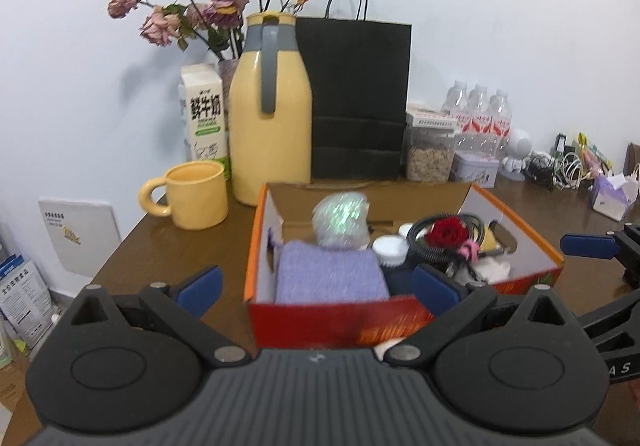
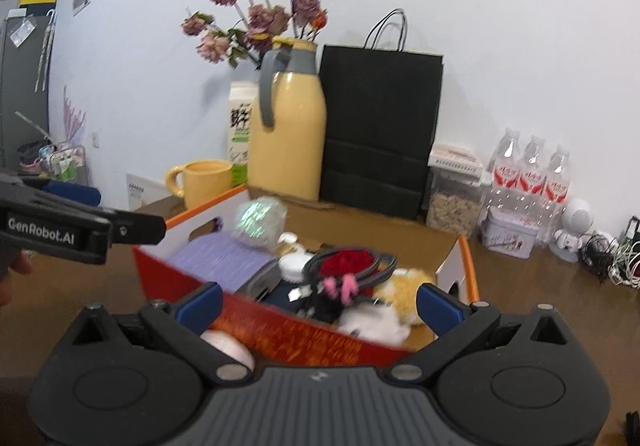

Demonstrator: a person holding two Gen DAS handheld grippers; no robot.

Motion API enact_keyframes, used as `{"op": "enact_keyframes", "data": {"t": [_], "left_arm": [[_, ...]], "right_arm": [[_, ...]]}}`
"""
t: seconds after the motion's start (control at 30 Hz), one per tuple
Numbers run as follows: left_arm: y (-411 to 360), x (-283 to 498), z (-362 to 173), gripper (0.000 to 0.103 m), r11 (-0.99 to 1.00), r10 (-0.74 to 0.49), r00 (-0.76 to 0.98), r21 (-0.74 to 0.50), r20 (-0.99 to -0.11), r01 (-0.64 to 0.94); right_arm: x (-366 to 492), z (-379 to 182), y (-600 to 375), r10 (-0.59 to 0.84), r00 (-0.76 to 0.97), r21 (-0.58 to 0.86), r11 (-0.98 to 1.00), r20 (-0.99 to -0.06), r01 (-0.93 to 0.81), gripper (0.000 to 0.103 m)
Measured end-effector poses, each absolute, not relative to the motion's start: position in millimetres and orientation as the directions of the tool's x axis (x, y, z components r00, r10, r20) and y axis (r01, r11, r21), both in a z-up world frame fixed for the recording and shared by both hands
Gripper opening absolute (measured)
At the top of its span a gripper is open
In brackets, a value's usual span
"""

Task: Organize objects
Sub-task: 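Withdraw both tools from the box toward the white face mask, then grasp the white face mask with the right tool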

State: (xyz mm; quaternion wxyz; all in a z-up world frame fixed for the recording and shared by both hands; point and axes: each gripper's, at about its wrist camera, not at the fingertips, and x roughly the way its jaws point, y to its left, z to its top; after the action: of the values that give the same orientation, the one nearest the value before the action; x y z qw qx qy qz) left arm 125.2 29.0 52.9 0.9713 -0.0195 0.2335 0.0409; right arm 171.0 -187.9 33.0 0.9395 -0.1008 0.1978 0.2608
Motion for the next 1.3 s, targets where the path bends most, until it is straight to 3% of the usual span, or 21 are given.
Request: {"op": "enact_keyframes", "data": {"t": [0.57,0.83,1.07,1.3], "left_arm": [[70.2,84.9,14.0,0.103,0.985,0.139,0.815,-0.003,-0.562,-0.170],[84.4,76.1,9.9,0.103,0.979,0.141,0.809,-0.042,-0.571,-0.200],[81.4,81.0,4.1,0.103,0.981,0.126,0.801,-0.047,-0.586,-0.189],[76.1,85.6,-1.2,0.103,0.982,0.118,0.791,-0.046,-0.601,-0.181]], "right_arm": [[167.8,-33.3,-136.3,0.474,0.606,-0.108,0.725,-0.638,-0.680,0.103],[183.5,-45.2,-125.5,0.513,0.562,-0.037,0.717,-0.649,-0.696,0.102],[176.5,-45.0,-128.9,0.568,0.547,-0.012,0.687,-0.616,-0.726,0.073],[165.1,-40.0,-133.8,0.571,0.579,-0.063,0.678,-0.582,-0.732,0.065]]}}
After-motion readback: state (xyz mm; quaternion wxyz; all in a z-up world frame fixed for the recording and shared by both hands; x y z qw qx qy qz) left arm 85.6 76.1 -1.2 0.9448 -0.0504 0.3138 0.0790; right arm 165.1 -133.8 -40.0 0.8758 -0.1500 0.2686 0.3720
